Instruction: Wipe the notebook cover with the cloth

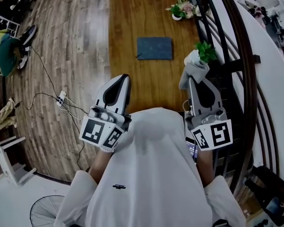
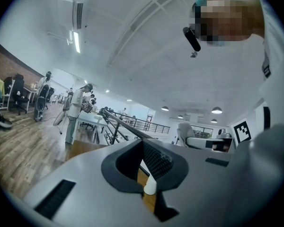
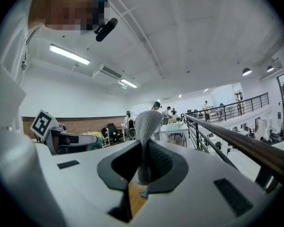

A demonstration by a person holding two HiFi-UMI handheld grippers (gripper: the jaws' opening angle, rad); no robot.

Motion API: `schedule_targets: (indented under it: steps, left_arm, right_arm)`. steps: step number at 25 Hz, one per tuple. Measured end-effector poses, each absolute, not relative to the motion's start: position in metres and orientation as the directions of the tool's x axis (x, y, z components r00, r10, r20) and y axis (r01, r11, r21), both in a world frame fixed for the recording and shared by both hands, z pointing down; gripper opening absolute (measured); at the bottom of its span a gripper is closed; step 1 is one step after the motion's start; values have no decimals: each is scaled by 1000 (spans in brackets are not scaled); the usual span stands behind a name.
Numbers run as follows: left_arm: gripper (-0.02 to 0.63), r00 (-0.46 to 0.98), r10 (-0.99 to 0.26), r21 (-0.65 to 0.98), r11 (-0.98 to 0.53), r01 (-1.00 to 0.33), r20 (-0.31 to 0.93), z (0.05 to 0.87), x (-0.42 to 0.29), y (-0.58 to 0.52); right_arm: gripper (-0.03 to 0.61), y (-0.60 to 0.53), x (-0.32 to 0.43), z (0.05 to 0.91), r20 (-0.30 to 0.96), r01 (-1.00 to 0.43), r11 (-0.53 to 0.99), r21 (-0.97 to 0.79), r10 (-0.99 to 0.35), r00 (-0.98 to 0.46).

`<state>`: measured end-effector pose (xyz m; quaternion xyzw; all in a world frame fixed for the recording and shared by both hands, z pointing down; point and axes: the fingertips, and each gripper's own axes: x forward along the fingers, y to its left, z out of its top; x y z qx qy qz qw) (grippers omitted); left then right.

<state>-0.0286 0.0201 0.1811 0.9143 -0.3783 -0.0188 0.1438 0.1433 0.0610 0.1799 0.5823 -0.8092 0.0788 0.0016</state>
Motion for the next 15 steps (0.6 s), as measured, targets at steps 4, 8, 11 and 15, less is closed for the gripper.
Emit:
schedule_targets:
  steps: [4, 8, 11, 15]
  left_arm:
    - [17, 718, -692, 280, -676, -682, 78, 183, -29, 18]
    - [17, 718, -692, 285, -676, -680, 71, 181, -31, 16]
    - [17, 716, -695, 282, -676, -681, 63, 179, -31, 13]
    - [17, 714, -697, 292, -671, -681, 65, 179, -31, 11]
  right_arm:
    - [32, 58, 136, 179, 94, -938, 329, -105, -936, -339]
    - [31, 54, 130, 178, 91, -940, 334, -67, -936, -339]
    - [31, 52, 126, 177, 91, -932, 358, -64, -928, -362]
    - [31, 50, 122, 180, 110, -924, 373, -79, -918, -380]
